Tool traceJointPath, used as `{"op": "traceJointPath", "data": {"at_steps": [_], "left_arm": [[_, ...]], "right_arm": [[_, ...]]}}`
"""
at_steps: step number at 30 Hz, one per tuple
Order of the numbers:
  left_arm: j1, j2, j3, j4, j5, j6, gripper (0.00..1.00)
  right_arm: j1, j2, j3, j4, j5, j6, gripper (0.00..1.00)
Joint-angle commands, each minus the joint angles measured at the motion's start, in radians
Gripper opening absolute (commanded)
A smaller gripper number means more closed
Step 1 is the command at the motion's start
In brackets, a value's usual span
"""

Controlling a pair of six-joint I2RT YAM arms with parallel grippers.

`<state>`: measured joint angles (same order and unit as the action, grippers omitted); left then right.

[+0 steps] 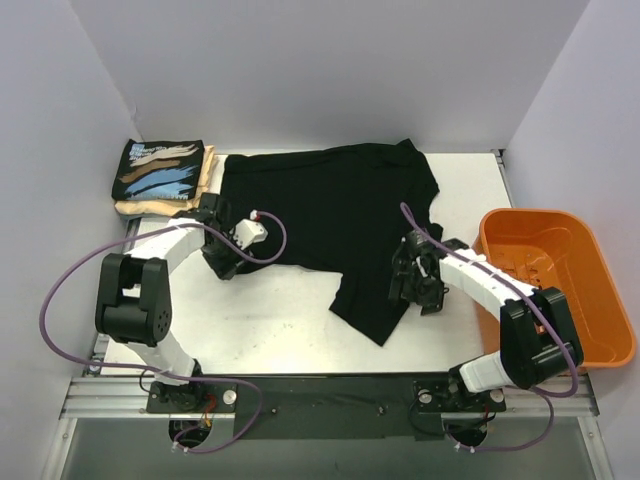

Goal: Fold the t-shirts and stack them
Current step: Flatten out the tshirt

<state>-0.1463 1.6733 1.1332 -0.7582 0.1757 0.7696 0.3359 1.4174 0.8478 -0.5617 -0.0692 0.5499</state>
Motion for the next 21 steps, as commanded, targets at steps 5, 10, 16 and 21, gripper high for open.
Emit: {"op": "traceJointPath", "data": {"at_steps": [5,10,16,21], "left_arm": [[-0.030,0.023,-0.087,0.292,-0.087,-0.018,0.67],[-0.059,0.071,-0.090,0.327,-0.073,-0.035,0.67],[-0.035,0.025,-0.009,0.286,-0.140,-0.052,0.00],[0.048,-0.115,0.192,0.108,-0.146,0.026,0.00]], "right_arm": [[0.028,0.040,-0.191,0.152,-0.099,0.116,0.66],[0.025,0.118,-0.201,0.229,-0.153,0.116,0.50],[-0.157,0.023,-0.138,0.214,-0.266,0.071,0.00],[-0.333,-0.155,0.153,0.001,-0.296,-0.050,0.00]]}}
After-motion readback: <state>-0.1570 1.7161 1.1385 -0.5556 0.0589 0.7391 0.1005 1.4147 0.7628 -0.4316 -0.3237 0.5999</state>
